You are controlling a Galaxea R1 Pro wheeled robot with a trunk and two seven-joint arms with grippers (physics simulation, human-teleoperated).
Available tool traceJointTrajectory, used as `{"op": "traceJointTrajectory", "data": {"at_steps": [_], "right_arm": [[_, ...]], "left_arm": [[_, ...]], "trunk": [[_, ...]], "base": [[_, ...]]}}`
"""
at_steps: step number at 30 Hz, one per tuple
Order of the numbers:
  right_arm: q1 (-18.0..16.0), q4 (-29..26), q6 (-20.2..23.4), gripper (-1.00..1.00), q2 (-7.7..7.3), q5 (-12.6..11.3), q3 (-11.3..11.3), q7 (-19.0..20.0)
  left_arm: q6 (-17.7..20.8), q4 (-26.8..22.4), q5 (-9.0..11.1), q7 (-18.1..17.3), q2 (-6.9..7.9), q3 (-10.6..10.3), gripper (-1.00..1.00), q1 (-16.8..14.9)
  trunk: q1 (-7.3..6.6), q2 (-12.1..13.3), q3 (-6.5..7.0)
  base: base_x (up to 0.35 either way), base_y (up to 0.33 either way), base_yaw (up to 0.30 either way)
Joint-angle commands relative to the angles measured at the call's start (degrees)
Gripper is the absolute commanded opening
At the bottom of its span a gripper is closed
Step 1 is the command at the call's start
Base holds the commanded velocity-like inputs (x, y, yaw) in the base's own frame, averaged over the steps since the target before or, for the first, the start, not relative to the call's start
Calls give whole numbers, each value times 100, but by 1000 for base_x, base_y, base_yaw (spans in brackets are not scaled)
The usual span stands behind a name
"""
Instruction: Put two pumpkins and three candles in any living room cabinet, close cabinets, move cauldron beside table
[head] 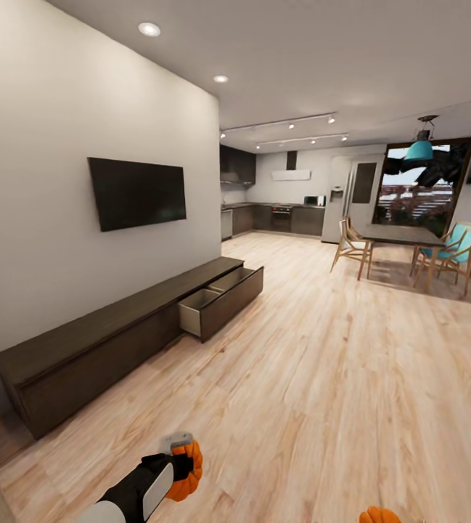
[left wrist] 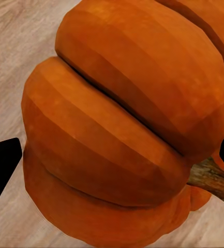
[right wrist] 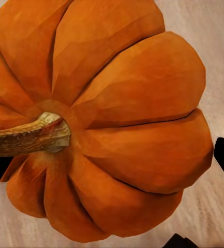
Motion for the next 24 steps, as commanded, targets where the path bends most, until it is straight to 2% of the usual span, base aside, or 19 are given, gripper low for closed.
{"op": "traceJointTrajectory", "data": {"at_steps": [1, 7, 12, 20, 24], "right_arm": [[-3, -12, 24, -100, -2, -28, -21, -34], [-3, -12, 16, -100, -1, -28, -80, -33], [-3, -11, 8, -100, 4, -28, -248, -26], [-3, 131, -42, -100, 9, -28, -280, -24], [-3, 201, -181, -100, 7, -28, -282, -28]], "left_arm": [[27, -14, 45, 64, 5, -54, -100, -3], [14, -12, 40, 64, -67, -60, -100, -3], [10, -8, 39, 68, -159, -63, -100, -3], [14, -3, 36, 73, -205, -63, -100, -3], [18, -3, 36, 73, -241, -63, -100, -3]], "trunk": [[0, -4, -1], [0, -4, 27], [0, -4, 52], [0, -4, 94], [0, -4, 116]], "base": [[0, 0, -274], [0, 0, -274], [0, 0, -270], [12, 0, -265], [172, 0, -264]]}}
